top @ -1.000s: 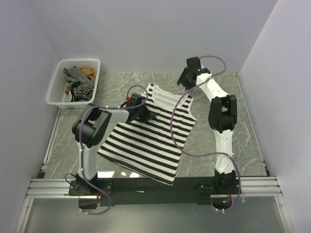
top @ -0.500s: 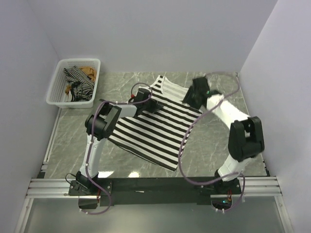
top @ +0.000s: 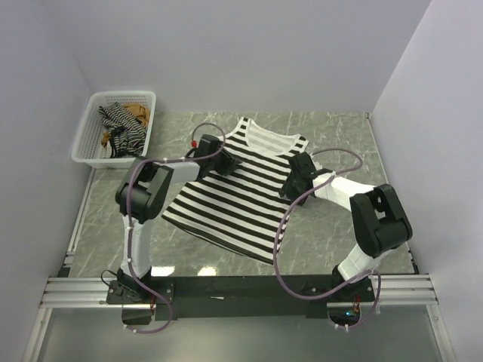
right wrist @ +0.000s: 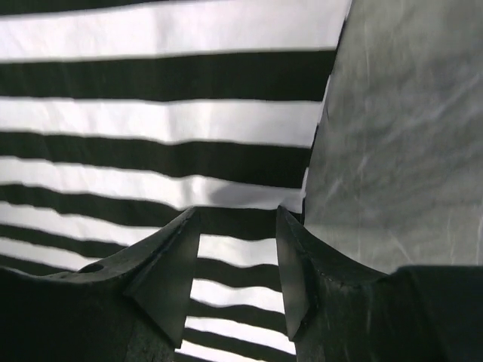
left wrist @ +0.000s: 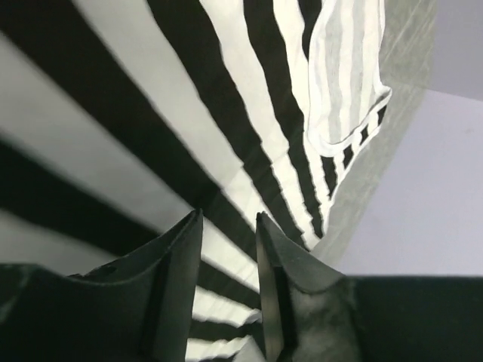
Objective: Fold and stack the tank tops
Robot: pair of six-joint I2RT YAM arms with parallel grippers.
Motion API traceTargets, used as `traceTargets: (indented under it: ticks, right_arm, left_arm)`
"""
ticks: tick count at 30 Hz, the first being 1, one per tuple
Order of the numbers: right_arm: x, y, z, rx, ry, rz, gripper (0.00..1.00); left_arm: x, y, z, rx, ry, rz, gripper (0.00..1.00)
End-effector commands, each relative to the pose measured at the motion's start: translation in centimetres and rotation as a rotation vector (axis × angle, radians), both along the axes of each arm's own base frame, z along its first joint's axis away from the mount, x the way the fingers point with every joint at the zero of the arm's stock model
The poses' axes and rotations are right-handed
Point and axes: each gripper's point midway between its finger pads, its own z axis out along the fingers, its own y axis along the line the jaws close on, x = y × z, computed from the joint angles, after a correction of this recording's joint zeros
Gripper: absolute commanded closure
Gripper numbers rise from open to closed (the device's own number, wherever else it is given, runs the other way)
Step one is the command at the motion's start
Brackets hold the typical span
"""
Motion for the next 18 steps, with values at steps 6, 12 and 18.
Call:
traceTargets:
  ticks: [6, 12, 18]
  right_arm:
    - [1.6, -2.0, -1.7, -0.065, 0.106, -0.065, 0.49]
    - [3.5, -3.2, -1.1, -0.035, 0.161, -0.086, 0.55]
    - [4.7, -7.6, -0.3, -0.096, 0.184, -0.166, 0.55]
  left_arm:
    - [-0.8, 9.3, 6.5, 0.235, -0.133, 0.088, 0.59]
    - [-7.2, 15.0, 2.7, 0.401, 0.009, 0.177, 0.67]
    - [-12.8, 17.2, -1.1, 0.463, 0.085, 0.183, 0.76]
